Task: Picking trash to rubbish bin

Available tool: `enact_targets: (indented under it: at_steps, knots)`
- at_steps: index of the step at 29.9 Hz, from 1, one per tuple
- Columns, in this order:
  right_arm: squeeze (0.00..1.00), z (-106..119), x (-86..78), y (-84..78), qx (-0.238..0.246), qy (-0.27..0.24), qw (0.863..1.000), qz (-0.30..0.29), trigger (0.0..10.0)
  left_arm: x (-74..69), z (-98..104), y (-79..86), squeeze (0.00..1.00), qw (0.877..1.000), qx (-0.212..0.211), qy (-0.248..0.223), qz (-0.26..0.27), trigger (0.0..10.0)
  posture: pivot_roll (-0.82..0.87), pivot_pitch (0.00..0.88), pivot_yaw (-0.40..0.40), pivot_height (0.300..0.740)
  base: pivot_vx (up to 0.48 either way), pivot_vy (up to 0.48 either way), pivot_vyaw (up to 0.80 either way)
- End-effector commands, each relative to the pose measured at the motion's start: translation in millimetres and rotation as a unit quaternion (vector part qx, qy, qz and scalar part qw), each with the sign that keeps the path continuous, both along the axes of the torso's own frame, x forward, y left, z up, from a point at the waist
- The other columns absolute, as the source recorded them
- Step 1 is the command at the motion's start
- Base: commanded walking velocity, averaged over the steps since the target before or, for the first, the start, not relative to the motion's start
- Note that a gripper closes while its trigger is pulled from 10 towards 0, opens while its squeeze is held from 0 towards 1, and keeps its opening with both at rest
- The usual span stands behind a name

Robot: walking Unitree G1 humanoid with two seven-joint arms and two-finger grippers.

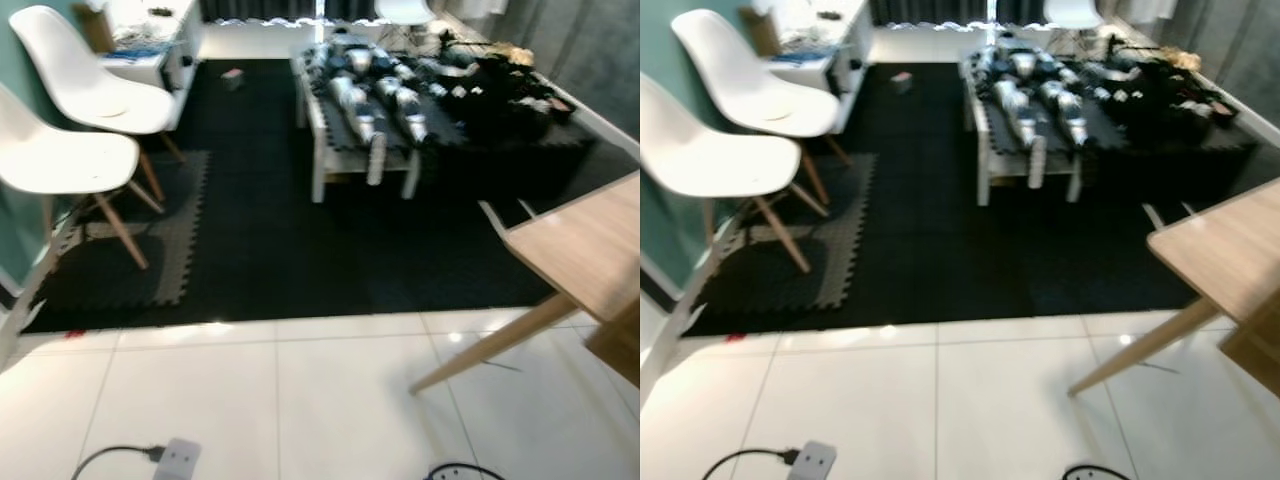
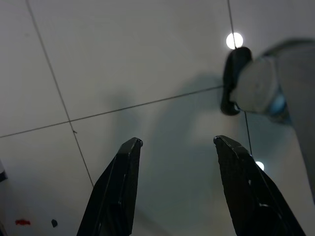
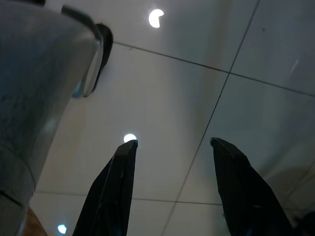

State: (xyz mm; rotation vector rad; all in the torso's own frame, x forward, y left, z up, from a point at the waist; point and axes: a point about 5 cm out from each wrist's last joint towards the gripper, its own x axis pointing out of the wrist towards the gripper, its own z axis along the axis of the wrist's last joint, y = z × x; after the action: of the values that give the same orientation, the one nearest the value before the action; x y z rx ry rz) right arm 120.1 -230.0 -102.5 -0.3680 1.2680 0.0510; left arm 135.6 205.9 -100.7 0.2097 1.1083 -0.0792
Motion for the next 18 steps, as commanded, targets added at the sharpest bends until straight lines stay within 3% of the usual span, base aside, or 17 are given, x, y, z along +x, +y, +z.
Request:
enact_targets:
  at_steps: [1, 12, 18]
  knots:
    - [0.00, 0.3, -3.4, -5.7, -0.008, 0.009, 1.000, 0.003, 10.0, 0.3, -0.9, -6.9, 0.00, 1.000, -0.004, -0.004, -0.001, 10.0, 0.06, 0.083, -0.012, 0.740, 0.000, 0.000, 0.75]
    - [0.00, 0.3, -6.2, -8.9, -0.014, 0.013, 1.000, 0.013, 10.0, -13.1, -5.2, -7.1, 0.00, 1.000, 0.003, 0.015, -0.020, 10.0, 0.05, 0.097, -0.018, 0.740, 0.000, 0.000, 0.76]
    - [0.00, -1.4, -11.3, -7.6, -0.014, 0.025, 0.999, 0.022, 10.0, -13.3, -5.1, -4.7, 0.00, 1.000, 0.006, 0.020, -0.019, 10.0, 0.07, 0.094, -0.021, 0.740, 0.000, 0.000, 0.76]
